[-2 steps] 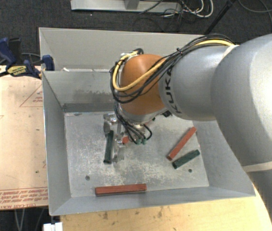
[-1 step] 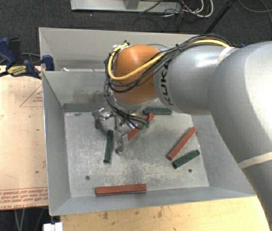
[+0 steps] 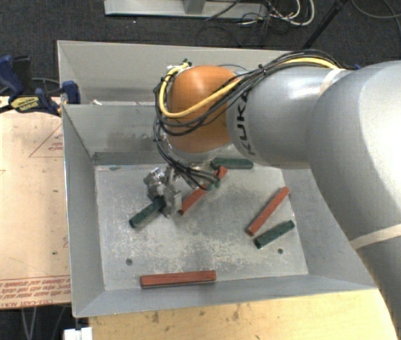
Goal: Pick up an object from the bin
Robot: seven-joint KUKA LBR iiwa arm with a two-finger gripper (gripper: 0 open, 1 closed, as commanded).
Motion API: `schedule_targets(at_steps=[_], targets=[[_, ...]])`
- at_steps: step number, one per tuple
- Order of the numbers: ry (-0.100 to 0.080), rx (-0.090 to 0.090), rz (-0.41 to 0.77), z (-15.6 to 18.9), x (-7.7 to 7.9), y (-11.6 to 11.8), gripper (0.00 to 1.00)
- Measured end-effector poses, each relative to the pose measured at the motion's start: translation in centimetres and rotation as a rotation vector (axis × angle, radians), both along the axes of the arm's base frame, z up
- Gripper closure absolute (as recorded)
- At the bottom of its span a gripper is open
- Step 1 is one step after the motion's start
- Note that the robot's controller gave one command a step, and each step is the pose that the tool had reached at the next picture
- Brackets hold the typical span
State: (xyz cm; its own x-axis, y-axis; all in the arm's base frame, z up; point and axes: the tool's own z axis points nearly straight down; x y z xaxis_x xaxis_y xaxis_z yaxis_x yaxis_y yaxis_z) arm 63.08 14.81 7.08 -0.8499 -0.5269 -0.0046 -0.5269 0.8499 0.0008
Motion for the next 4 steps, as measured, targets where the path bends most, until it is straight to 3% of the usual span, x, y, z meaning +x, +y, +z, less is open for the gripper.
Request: schedule_targets(at_steps=[1,2,3,4], targets=[[-0.007,-0.002,0.287,12.3,-0.2,-1.4,1.00],[0.000,-0.001,0.286,12.0,-0.3,-1.4,0.00],[0.010,-0.002,0.285,-0.5,-4.9,-4.4,0.00],[-0.004,0.001,0.401,0.0,-0.5,2.2,0.00]])
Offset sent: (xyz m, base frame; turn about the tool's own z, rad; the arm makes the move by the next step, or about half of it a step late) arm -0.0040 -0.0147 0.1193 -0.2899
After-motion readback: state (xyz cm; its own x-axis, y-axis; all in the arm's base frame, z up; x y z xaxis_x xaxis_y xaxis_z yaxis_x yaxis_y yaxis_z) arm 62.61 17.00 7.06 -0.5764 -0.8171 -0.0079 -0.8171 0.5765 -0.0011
